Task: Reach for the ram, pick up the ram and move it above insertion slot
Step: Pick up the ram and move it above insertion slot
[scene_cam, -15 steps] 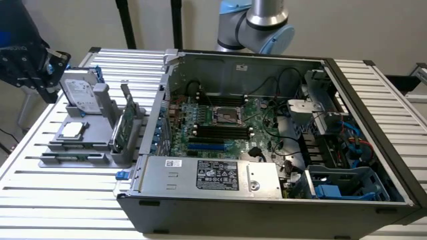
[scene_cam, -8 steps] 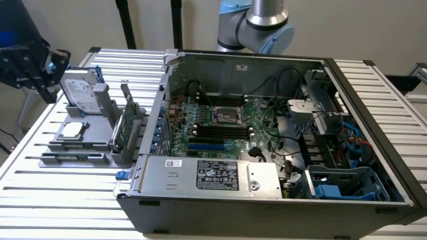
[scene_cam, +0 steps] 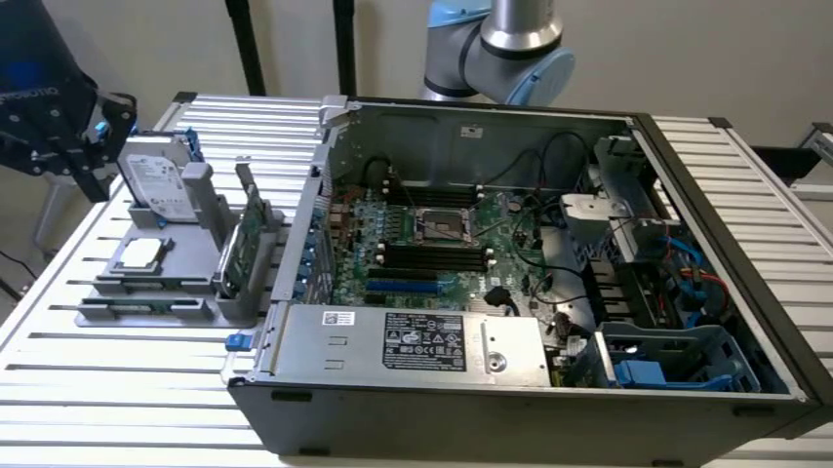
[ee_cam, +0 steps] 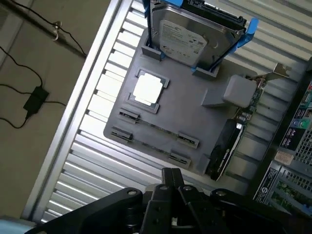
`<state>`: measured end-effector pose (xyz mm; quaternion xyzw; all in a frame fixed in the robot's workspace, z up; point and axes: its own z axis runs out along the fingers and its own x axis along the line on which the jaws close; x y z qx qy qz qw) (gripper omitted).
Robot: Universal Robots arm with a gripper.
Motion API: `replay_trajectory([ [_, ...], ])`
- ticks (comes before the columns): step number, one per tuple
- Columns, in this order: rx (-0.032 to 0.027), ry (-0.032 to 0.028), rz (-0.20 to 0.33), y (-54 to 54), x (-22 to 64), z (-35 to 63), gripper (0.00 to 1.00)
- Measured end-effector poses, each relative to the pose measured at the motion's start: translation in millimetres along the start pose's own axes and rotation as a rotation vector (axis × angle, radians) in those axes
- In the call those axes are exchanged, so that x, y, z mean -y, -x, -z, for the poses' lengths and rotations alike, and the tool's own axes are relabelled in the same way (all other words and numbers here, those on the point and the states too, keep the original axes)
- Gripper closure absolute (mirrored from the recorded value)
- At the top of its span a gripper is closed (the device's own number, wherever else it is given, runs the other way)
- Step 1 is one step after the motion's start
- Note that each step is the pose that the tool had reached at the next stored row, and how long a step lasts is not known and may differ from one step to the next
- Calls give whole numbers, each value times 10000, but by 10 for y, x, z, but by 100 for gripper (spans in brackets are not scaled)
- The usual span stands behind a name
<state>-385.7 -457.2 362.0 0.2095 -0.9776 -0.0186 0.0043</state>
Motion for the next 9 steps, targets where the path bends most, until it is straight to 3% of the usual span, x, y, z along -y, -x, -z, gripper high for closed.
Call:
replay_trajectory([
  [9,-61,0,1634,0,0,-5,89],
])
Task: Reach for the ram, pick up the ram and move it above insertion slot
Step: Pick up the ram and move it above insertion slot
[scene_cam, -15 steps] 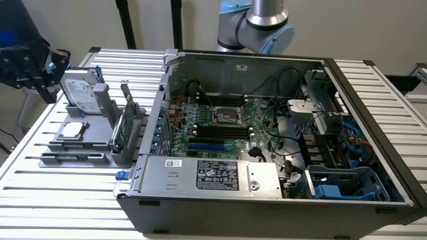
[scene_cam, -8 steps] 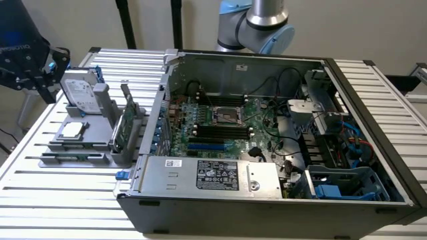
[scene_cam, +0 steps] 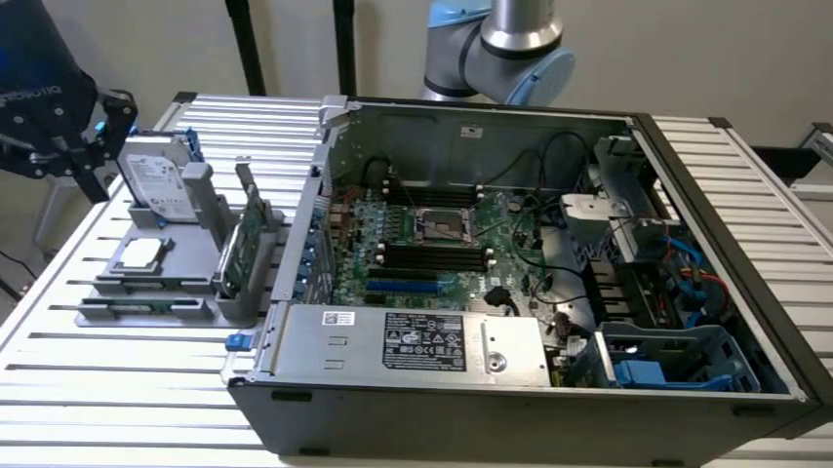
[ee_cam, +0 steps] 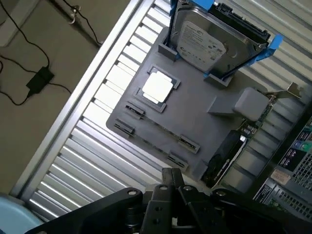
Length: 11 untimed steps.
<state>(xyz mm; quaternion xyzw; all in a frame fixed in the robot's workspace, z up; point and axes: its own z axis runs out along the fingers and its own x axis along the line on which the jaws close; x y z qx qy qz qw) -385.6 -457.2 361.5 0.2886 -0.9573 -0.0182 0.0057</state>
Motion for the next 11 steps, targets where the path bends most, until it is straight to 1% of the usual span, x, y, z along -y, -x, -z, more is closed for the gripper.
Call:
replay_trajectory([
  [11,-79,-1,1993,0,1,-18,89],
])
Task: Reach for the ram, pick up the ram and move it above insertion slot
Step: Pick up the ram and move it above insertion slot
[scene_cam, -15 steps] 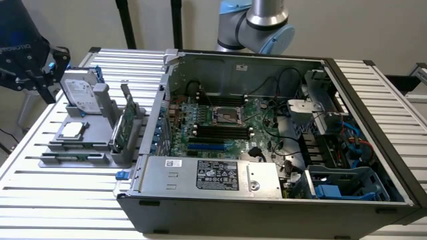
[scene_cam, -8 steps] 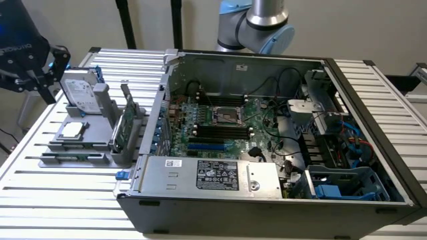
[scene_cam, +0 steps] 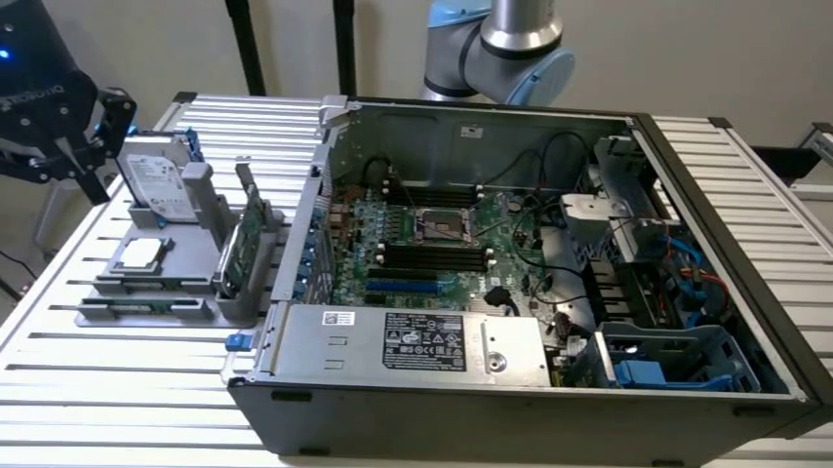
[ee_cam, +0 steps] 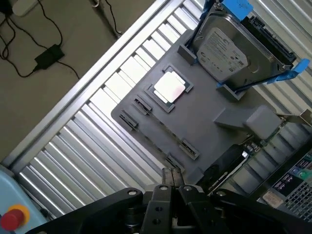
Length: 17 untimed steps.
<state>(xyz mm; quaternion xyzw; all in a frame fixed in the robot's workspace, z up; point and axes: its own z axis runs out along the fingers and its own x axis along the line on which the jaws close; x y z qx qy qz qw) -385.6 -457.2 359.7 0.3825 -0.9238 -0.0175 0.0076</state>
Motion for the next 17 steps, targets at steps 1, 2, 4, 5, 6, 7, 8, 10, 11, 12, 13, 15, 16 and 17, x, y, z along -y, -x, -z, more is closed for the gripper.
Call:
replay_trajectory([
  [1,-7,1,182,0,0,-2,89],
  [2,-14,0,359,0,0,-5,89],
  [4,-26,0,725,0,1,-14,89],
  [5,-34,0,904,0,0,-17,89],
  [6,-41,0,1101,0,0,-21,89],
  [7,-48,0,1279,0,1,-25,89],
  [8,-55,0,1450,0,1,-28,89],
  [10,-68,-1,1825,0,1,-36,89],
  [11,-75,-1,2004,0,1,-40,89],
  [12,-82,-1,2184,0,1,-43,89],
  [13,-89,-1,2364,0,1,-47,89],
  [15,-103,-1,2724,0,2,-54,89],
  [16,-109,-2,2903,0,2,-58,89],
  [17,-116,-2,3099,0,2,-62,89],
])
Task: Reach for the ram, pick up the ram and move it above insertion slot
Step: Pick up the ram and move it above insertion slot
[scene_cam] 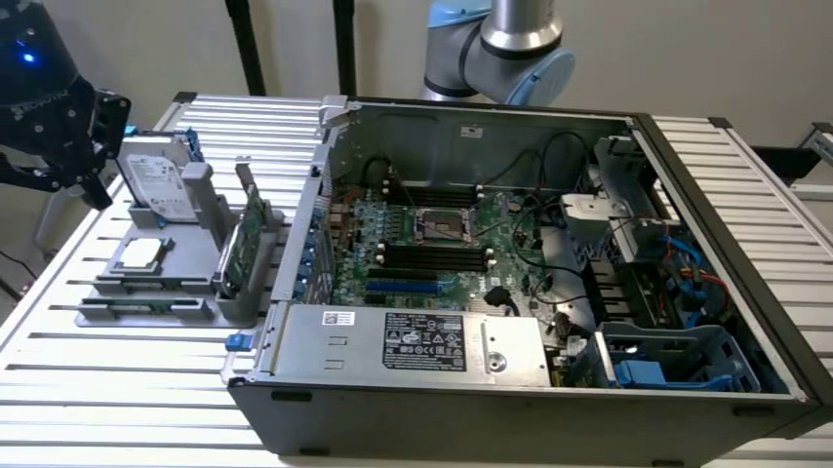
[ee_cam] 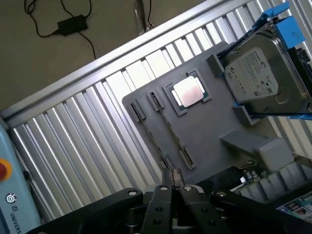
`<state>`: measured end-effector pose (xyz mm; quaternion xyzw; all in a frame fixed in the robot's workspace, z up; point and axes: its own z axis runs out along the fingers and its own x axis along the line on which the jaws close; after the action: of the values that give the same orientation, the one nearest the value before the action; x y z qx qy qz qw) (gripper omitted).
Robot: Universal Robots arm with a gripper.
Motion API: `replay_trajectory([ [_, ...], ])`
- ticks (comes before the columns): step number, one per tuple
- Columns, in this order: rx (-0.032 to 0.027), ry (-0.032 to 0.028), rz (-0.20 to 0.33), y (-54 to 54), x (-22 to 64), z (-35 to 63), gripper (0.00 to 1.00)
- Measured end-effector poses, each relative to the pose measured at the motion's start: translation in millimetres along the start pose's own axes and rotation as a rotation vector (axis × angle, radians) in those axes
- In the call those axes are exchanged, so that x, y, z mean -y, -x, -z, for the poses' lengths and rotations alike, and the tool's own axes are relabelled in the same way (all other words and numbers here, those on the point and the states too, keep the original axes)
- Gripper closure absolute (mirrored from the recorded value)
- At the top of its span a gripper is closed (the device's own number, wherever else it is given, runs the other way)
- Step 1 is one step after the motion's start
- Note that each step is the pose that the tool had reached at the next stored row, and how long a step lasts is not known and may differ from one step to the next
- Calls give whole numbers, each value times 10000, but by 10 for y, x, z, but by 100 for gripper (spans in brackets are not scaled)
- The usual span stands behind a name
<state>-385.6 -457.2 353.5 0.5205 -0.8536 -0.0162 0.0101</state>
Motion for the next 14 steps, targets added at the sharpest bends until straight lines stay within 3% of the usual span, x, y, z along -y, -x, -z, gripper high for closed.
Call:
replay_trajectory([
  [14,-97,-1,2543,0,2,-53,89],
])
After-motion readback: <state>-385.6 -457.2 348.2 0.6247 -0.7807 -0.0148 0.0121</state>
